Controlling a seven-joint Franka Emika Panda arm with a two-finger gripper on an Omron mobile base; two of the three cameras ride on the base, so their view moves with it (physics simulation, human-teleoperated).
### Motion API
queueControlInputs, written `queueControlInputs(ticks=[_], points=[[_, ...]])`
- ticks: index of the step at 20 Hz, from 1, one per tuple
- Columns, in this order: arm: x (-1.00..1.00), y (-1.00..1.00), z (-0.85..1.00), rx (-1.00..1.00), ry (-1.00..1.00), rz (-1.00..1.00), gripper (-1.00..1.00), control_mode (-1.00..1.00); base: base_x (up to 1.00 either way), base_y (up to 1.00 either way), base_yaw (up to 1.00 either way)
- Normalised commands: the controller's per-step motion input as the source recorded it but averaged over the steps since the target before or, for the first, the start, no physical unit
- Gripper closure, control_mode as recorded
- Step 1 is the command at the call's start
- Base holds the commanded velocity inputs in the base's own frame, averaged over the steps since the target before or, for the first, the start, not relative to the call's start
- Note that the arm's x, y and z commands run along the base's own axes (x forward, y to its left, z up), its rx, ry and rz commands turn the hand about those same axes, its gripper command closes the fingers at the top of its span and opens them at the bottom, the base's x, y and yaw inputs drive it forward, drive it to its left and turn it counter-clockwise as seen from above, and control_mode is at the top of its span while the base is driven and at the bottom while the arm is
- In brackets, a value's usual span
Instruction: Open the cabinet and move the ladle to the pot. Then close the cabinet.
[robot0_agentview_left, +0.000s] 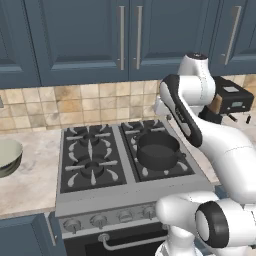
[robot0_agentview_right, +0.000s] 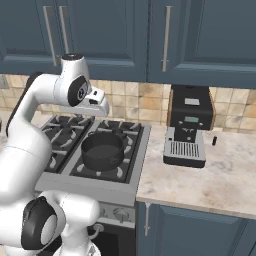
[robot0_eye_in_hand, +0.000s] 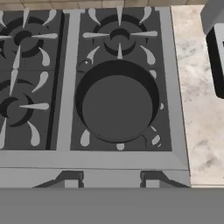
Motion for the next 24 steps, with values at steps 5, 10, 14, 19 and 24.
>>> queueControlInputs(ticks=[5,10,14,19,24], points=[[-0.22,0.03,0.0,0.0,-0.05,0.0,-1.0,-1.0,0.0,0.0,0.0],[-0.33,0.29,0.04,-0.02,-0.24,0.0,-1.0,-1.0,0.0,0.0,0.0],[-0.17,0.4,0.19,-0.07,-0.33,0.01,-1.0,-1.0,0.0,0.0,0.0],[-0.02,0.35,0.31,-0.03,-0.26,0.01,-1.0,-1.0,0.0,0.0,0.0],[0.0,0.31,0.46,0.0,-0.22,0.0,-1.0,-1.0,0.0,0.0,0.0]])
